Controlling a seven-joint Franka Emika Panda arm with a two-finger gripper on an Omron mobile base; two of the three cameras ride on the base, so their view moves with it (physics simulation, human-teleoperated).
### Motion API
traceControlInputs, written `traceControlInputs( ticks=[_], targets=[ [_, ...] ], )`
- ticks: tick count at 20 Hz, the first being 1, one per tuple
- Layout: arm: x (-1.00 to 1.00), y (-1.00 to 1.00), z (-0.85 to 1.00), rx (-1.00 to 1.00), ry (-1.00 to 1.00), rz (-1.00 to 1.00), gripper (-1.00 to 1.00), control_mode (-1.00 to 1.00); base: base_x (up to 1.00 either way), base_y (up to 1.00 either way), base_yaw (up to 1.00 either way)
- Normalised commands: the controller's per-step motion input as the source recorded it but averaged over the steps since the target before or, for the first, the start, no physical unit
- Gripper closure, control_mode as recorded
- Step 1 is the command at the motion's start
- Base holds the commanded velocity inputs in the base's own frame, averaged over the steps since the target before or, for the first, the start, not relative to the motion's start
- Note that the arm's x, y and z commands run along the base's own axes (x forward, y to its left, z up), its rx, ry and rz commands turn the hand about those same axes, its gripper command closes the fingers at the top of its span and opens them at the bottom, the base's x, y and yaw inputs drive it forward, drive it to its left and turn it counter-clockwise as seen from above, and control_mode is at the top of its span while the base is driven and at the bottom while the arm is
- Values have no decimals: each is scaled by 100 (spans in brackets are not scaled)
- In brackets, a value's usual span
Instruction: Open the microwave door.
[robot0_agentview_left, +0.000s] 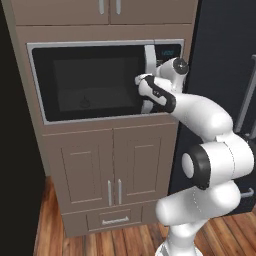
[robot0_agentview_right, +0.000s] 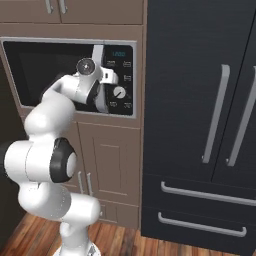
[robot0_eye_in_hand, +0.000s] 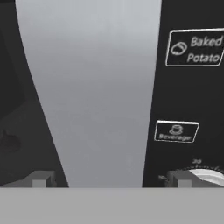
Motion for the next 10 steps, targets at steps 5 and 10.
traceControlInputs(
  ticks=[5, 10],
  targets=[
    [50, 0, -6, 0, -1, 0, -100, -100, 0, 0, 0],
    [45, 0, 0, 0, 0, 0, -100, -100, 0, 0, 0]
  ],
)
